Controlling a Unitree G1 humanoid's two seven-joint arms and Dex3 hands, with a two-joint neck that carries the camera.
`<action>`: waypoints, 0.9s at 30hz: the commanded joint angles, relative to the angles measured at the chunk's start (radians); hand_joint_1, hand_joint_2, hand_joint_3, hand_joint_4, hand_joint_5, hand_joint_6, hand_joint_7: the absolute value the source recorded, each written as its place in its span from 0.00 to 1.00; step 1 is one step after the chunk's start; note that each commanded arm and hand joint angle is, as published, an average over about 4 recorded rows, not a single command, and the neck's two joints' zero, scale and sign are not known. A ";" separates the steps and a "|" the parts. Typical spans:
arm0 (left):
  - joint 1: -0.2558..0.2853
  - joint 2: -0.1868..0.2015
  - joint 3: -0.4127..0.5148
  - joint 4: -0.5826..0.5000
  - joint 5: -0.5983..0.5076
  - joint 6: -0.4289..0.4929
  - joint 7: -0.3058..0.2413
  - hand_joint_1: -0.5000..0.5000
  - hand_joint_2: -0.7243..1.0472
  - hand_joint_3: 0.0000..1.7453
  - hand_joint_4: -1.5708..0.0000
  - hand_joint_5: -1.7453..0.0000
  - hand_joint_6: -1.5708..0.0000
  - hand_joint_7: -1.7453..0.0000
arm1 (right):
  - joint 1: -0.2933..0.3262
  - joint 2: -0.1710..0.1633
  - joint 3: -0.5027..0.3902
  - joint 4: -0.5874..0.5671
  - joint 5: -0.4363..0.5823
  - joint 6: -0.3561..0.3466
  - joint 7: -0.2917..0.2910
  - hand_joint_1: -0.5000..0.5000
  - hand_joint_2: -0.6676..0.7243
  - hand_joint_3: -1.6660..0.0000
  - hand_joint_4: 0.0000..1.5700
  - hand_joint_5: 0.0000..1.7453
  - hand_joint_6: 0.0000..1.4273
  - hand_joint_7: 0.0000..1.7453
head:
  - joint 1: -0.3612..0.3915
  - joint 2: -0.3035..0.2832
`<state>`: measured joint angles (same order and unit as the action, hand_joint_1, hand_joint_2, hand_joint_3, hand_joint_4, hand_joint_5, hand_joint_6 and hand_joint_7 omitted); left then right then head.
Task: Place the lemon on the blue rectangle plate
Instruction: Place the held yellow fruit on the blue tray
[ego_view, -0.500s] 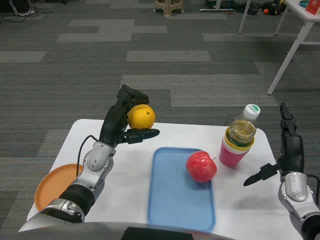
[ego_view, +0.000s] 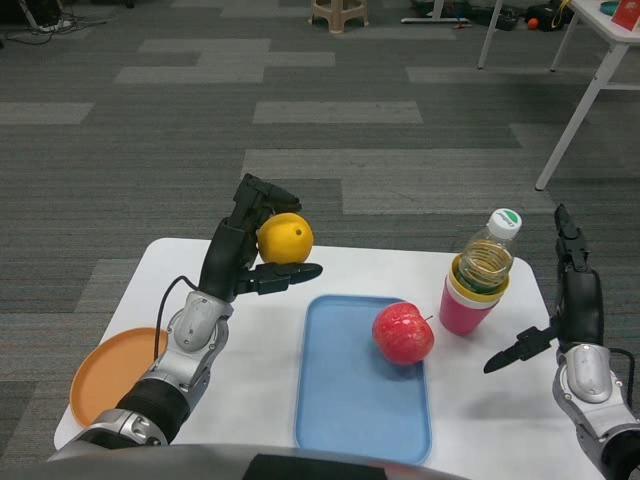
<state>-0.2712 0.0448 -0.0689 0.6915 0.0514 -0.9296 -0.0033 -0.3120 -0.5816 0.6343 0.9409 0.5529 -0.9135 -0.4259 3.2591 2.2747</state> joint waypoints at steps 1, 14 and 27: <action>0.004 0.003 0.000 -0.015 -0.007 -0.009 0.005 0.93 1.00 0.04 1.00 0.24 0.98 0.07 | -0.009 0.002 0.002 -0.003 0.006 0.001 -0.007 0.04 0.89 1.00 0.00 0.00 0.00 0.00 | 0.001 0.000; -0.004 0.009 -0.072 0.011 -0.018 0.011 0.001 0.93 1.00 0.04 1.00 0.24 0.96 0.04 | -0.009 0.002 0.004 -0.005 0.006 0.002 -0.007 0.04 0.88 1.00 0.00 0.00 0.00 0.00 | -0.003 -0.005; -0.072 0.029 -0.352 0.295 -0.226 0.045 -0.039 0.93 1.00 0.04 1.00 0.24 0.89 0.04 | -0.009 0.002 0.004 -0.001 0.006 0.002 -0.007 0.04 0.88 1.00 0.00 0.00 0.00 0.00 | -0.002 -0.013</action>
<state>-0.3301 0.0595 -0.3959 0.9469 -0.1348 -0.8940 -0.0362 -0.3120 -0.5813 0.6358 0.9407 0.5529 -0.9130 -0.4263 3.2568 2.2626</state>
